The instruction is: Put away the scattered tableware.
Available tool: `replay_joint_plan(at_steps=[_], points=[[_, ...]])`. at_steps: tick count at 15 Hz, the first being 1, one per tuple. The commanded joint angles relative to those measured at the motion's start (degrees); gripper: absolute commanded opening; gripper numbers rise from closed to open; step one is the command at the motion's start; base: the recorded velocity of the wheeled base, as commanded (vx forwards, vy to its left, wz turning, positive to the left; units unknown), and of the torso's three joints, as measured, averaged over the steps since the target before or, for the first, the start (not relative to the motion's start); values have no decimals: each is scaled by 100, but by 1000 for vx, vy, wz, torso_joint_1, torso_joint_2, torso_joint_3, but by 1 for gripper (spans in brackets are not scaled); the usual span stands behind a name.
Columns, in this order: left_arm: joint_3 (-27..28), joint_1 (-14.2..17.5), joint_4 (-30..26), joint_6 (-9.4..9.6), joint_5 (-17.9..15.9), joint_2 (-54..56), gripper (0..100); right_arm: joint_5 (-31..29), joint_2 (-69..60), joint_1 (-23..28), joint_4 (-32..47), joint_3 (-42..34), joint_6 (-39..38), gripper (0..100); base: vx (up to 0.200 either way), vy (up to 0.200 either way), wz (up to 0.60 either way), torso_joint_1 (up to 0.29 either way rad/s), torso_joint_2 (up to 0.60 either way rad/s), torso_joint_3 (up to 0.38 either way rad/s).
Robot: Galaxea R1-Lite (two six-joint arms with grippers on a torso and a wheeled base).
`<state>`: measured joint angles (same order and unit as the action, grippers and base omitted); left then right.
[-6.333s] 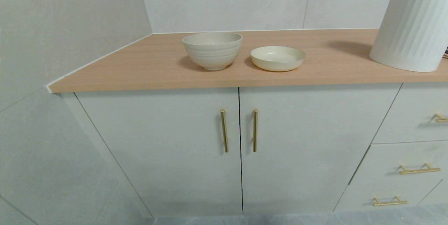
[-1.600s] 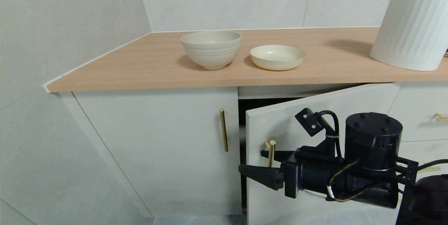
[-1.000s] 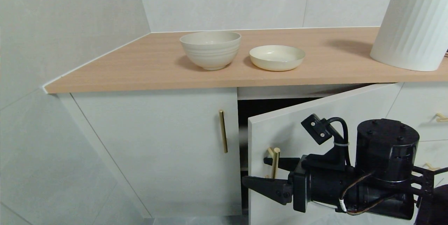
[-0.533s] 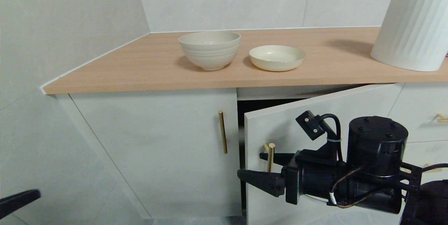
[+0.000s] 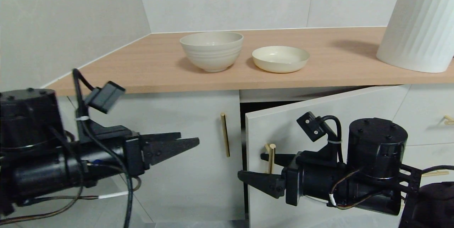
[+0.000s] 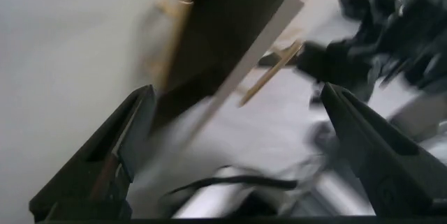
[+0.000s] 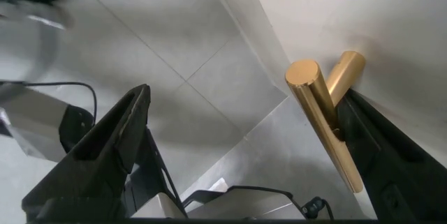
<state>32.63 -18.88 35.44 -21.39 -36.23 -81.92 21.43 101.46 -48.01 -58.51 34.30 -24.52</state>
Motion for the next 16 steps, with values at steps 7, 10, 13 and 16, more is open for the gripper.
replay_joint_plan(at_steps=[7,10,13,16], points=[[-530,-485,1273,-427,90,-1300,0,1,49,2,33,-38,-18,100,0,0,0,0,0,0],[-504,-494,1519,-401,125,-1309,0,1,75,-7,33,-99,-27,100,0,0,0,0,0,0],[-512,-555,1774,-269,134,-1300,0,1,58,-16,24,-117,-45,100,0,0,0,0,0,0],[-310,-845,2336,557,107,-1432,0,1,67,-33,-99,-170,-71,100,0,0,0,0,0,0]])
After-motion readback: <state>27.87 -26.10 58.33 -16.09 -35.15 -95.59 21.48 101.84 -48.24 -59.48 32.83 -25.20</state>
